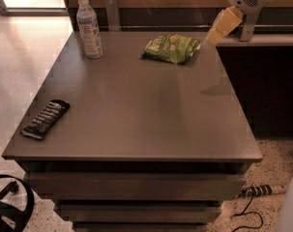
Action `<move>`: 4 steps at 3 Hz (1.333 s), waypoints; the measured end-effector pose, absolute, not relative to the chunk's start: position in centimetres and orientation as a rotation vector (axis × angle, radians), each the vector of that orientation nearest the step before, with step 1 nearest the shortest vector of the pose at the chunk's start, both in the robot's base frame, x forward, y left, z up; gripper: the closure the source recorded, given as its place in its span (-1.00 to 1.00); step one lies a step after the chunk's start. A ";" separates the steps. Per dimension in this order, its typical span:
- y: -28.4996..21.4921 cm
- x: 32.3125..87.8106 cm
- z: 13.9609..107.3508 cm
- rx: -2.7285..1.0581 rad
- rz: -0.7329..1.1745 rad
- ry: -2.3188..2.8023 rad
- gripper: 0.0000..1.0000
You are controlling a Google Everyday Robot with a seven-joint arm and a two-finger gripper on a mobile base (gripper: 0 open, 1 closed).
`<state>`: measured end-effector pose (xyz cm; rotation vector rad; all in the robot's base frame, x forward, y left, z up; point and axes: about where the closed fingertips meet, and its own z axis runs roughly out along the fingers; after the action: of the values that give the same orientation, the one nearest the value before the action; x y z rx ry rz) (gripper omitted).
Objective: Move green jalapeno chip bag near rxbar chocolate
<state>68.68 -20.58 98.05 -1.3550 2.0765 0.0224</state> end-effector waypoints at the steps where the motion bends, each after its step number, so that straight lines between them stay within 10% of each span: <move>1: -18.6 70.4 96.1 -1.379 0.011 2.093 -1.00; 4: -14.4 75.3 89.7 -1.381 0.003 2.154 -1.00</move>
Offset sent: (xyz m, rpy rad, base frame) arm 0.0629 0.0645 -0.0703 -0.0427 0.0487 0.0018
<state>75.34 -14.38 89.68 -1.3812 2.1538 0.0030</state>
